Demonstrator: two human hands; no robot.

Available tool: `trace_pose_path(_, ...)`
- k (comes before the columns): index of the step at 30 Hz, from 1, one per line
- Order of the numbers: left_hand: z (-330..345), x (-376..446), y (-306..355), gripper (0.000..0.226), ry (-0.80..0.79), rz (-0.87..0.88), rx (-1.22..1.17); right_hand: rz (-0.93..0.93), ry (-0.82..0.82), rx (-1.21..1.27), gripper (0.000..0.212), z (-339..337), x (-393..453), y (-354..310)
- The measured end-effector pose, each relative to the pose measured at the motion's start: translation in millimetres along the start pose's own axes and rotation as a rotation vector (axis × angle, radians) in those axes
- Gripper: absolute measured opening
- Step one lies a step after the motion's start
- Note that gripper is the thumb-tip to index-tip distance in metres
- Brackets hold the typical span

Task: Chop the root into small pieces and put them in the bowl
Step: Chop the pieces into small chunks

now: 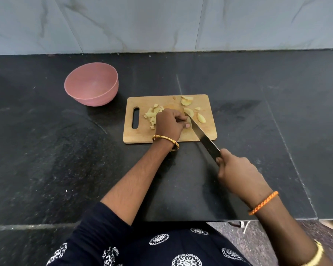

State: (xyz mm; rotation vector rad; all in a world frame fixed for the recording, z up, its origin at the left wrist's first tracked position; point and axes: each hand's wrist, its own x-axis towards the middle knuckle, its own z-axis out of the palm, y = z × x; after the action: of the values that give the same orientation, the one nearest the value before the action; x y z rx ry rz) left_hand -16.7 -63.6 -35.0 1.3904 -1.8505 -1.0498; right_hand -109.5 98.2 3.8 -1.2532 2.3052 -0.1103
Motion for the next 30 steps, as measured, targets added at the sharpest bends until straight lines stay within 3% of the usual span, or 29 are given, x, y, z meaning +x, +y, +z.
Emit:
trace_pose_path(5,-0.9,-1.1,1.8,0.024,0.004,-0.001,0.019,-0.061,0.136,0.123,0.016,-6.6,30.4,-15.3)
trace_pose_path(13,-0.7,-2.4,0.0,0.019,0.028,-0.015,0.037,-0.076,0.106,0.131,0.025,-2.9,49.2,-36.1)
trace_pose_path(19,-1.7,0.1,-0.8,0.016,0.006,0.014,0.076,-0.038,0.115,0.066,0.019,-2.1,46.5,-42.9)
trace_pose_path(23,-2.2,-0.5,-1.0,0.012,-0.001,0.045,0.084,-0.019,0.071,0.030,0.028,1.6,51.7,-53.3)
trace_pose_path(30,-0.4,0.3,-4.6,0.012,0.038,0.039,0.045,-0.007,0.043,0.015,0.013,13.2,17.5,-26.9)
